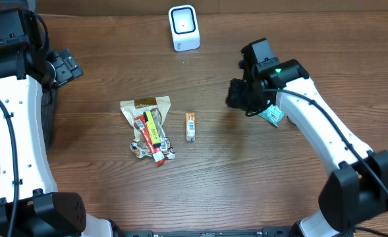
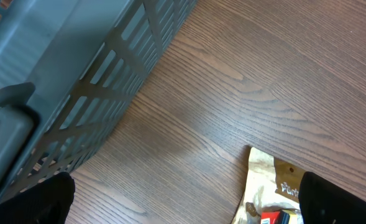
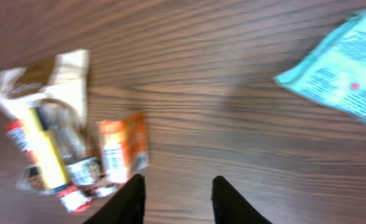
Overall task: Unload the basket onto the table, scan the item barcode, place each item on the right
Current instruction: 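Move the right gripper left over the small orange box, then lower the right gripper and grasp the small orange box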
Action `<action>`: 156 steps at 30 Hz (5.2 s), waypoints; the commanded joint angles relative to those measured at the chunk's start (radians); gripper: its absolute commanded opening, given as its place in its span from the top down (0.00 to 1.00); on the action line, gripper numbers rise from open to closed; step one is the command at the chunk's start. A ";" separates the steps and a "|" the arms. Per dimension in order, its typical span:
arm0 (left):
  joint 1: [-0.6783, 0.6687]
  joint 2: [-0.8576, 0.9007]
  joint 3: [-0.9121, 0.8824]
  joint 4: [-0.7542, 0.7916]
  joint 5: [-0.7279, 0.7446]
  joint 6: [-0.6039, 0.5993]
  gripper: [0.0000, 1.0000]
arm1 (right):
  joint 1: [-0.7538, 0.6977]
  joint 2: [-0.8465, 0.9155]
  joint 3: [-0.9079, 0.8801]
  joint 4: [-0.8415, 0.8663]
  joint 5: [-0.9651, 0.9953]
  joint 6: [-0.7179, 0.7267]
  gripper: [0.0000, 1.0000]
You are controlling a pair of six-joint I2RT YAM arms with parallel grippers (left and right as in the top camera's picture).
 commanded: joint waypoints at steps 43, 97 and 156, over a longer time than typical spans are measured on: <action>0.001 -0.018 0.020 0.002 -0.012 0.012 0.00 | 0.067 -0.033 0.019 -0.084 -0.112 -0.010 0.09; 0.001 -0.018 0.020 0.002 -0.012 0.012 0.00 | 0.141 -0.027 0.019 -0.042 0.014 -0.007 0.08; 0.001 -0.018 0.020 0.002 -0.012 0.012 0.00 | 0.304 0.126 -0.125 0.297 0.100 0.047 0.24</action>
